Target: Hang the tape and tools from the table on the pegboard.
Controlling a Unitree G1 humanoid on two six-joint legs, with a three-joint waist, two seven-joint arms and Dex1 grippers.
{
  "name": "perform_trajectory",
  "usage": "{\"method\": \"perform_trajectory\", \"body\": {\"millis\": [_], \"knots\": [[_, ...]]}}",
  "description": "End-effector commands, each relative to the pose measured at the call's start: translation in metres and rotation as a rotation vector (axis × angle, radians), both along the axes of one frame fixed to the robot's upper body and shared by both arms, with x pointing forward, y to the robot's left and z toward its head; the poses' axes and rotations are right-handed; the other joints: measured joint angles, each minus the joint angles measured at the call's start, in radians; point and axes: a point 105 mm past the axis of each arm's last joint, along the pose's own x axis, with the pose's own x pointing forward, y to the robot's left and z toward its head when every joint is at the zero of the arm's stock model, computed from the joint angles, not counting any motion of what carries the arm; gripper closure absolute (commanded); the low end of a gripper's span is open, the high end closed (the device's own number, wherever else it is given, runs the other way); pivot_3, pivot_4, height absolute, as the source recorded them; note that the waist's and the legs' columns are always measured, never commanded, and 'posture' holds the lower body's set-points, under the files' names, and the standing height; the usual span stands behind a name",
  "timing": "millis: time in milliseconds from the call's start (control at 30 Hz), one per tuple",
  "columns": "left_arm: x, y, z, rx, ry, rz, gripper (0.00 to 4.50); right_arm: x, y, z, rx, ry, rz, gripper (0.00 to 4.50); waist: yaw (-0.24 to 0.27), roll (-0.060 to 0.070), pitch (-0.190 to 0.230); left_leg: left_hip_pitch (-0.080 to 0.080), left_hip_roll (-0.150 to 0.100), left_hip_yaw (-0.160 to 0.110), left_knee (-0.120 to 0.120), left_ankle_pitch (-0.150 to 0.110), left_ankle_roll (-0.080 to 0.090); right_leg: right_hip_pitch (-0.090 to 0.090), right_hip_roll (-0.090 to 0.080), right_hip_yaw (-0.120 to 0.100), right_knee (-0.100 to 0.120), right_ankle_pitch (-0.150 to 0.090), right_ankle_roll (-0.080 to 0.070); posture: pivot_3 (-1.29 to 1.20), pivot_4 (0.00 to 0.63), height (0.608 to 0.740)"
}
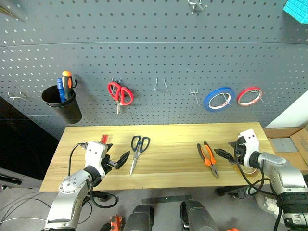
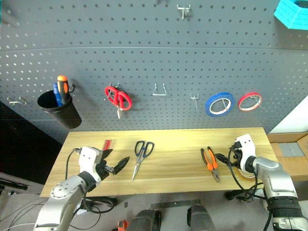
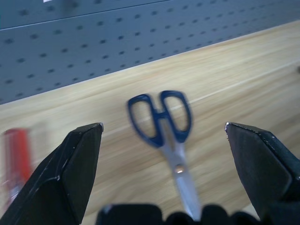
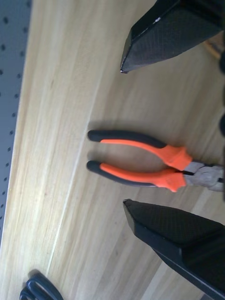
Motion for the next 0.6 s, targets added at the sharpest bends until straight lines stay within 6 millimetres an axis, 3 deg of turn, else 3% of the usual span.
{"method": "perform_trajectory", "body": {"millis": [33, 233, 333, 533, 600], "knots": [[0.001, 0.001, 0.015, -0.029, -0.061, 0.018, 0.02, 0.002, -0.001, 0.008, -0.012, -0.03, 0.016, 0.0, 0.003, 0.0, 0.0, 0.0, 0.0, 0.0, 0.0, 0.0, 0.0, 0.0, 0.0, 0.0, 0.0, 0.0, 0.0, -0.03, 0.186, 0.74], [-0.003, 0.001, 0.018, -0.044, -0.06, 0.0, 0.02, -0.007, -0.005, 0.004, -0.021, -0.002, 0.015, 0.0, 0.012, -0.002, 0.001, 0.0, 0.0, 0.0, 0.0, 0.0, 0.0, 0.0, 0.0, 0.0, 0.0, 0.0, 0.0, -0.03, 0.216, 0.74], [-0.007, -0.009, 0.021, -0.058, -0.052, -0.063, 0.02, -0.012, -0.008, 0.005, -0.028, 0.008, 0.007, 0.0, 0.013, -0.002, 0.005, 0.0, 0.0, 0.0, 0.0, 0.0, 0.0, 0.0, 0.0, 0.0, 0.0, 0.0, 0.0, -0.04, 0.232, 0.74], [-0.023, -0.065, 0.022, -0.029, -0.002, -0.396, 0.02, -0.025, -0.017, 0.005, -0.069, 0.053, -0.038, 0.0, 0.013, 0.0, 0.023, -0.001, 0.0, 0.0, 0.0, 0.0, 0.0, 0.0, -0.001, 0.001, -0.001, 0.0, 0.0, -0.06, 0.269, 0.74], [-0.022, -0.093, 0.027, -0.05, -0.007, -0.519, 0.02, -0.028, -0.024, 0.008, -0.083, 0.061, -0.087, 0.0, 0.015, 0.0, 0.034, -0.001, 0.0, 0.0, 0.001, 0.0, 0.0, 0.0, -0.001, 0.001, -0.001, 0.0, 0.0, -0.09, 0.292, 0.74]]}}
